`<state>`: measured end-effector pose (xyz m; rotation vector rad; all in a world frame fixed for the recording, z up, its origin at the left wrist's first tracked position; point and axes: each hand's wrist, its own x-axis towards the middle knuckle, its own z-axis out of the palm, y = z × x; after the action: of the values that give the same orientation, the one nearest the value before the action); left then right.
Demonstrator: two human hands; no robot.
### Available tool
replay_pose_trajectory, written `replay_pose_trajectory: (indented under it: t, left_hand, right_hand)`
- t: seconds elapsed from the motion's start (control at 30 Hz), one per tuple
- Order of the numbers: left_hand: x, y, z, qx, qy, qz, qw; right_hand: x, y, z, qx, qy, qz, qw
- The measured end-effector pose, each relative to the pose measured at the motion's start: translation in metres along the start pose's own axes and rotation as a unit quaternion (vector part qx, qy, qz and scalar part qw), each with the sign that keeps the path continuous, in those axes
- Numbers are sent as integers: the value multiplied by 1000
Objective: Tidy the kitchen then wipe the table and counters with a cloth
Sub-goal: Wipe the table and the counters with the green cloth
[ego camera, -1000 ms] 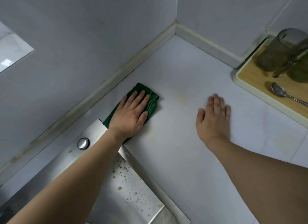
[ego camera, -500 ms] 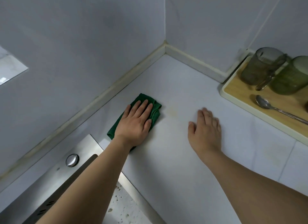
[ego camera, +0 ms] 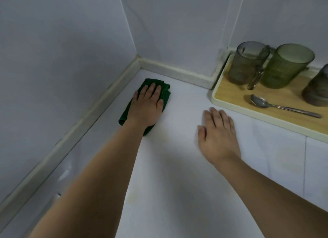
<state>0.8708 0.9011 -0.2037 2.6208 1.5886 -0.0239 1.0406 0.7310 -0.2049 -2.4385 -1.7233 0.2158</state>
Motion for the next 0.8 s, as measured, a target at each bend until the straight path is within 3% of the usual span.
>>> replay_pose_trajectory:
  t: [0.2, 0.53, 0.7, 0.8]
  left_hand:
    - [58, 7, 0, -14, 7, 20, 1000]
    - [59, 23, 3, -11, -17, -4, 1000]
    - [63, 22, -15, 87, 2, 71, 994]
    - [60, 13, -6, 68, 59, 95, 991]
  right_hand:
    - [4, -1, 4, -4, -6, 0, 1000]
    - [5, 1, 5, 2, -10, 1, 1000]
    - [6, 1, 8, -1, -5, 1, 1000]
    - [6, 1, 8, 2, -6, 5, 1000]
